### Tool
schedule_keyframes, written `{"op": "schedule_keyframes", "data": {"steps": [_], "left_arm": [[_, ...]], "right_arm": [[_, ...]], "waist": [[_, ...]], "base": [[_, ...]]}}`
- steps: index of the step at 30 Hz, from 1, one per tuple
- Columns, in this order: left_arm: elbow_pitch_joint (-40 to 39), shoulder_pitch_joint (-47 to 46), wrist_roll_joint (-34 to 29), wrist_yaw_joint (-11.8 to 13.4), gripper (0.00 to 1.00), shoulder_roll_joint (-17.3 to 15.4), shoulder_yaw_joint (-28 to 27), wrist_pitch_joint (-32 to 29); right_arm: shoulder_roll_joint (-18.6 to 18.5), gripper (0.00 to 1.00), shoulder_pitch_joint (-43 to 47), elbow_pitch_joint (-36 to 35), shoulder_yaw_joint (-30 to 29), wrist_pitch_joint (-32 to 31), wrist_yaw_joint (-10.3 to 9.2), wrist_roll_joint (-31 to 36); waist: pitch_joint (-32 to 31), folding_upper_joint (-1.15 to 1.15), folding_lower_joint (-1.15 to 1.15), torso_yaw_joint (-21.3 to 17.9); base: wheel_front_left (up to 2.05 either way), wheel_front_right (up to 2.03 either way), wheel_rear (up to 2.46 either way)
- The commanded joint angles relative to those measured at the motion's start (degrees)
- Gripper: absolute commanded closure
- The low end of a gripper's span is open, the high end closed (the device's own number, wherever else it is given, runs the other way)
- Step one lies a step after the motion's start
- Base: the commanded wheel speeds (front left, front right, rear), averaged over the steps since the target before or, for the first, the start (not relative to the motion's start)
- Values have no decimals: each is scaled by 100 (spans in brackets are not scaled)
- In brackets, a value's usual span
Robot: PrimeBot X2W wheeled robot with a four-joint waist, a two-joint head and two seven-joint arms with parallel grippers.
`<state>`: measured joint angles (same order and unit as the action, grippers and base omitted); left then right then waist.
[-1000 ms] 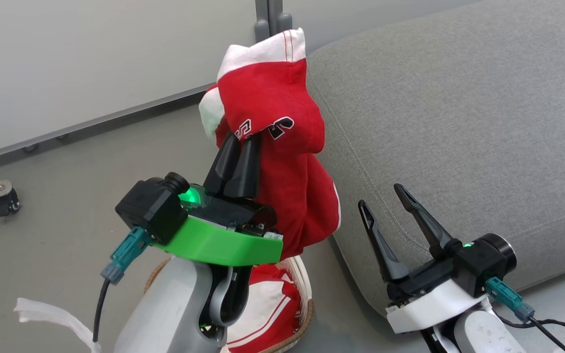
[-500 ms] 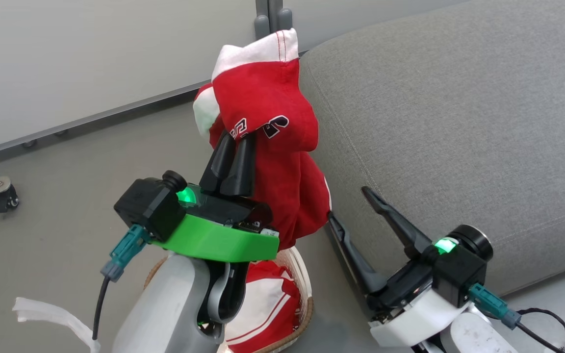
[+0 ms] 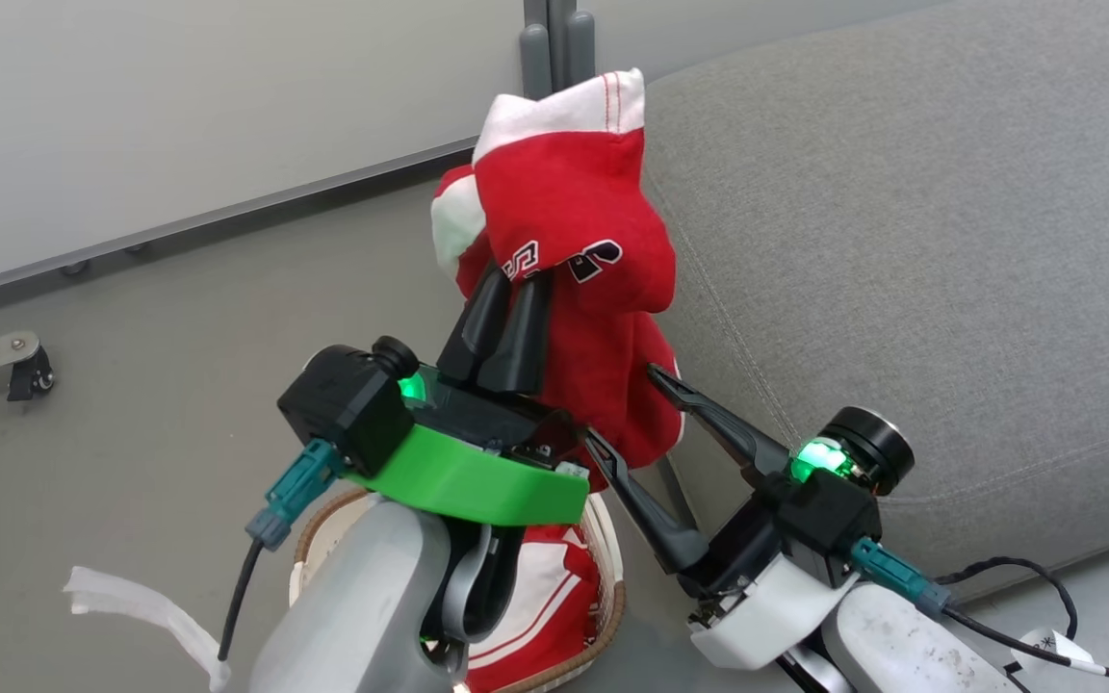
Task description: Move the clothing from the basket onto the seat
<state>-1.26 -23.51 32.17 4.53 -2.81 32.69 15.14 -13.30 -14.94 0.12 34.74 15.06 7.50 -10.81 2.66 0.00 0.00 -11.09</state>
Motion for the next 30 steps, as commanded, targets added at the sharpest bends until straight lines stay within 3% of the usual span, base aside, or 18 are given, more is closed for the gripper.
{"op": "schedule_keyframes", "data": {"steps": [1,21,30], "left_arm": [[-10,-111,28,17,100,-16,43,1],[17,-266,28,139,100,-16,854,1],[13,-241,109,186,100,-15,1111,1]], "right_arm": [[32,0,-102,78,17,18,-2,19],[267,0,-474,971,215,18,-2,167],[659,0,-395,1218,-240,18,-2,400]], "waist": [[1,0,0,38],[-67,0,0,296],[-103,0,0,386]], "base": [[0,0,0],[0,0,0],[0,0,0]]}}
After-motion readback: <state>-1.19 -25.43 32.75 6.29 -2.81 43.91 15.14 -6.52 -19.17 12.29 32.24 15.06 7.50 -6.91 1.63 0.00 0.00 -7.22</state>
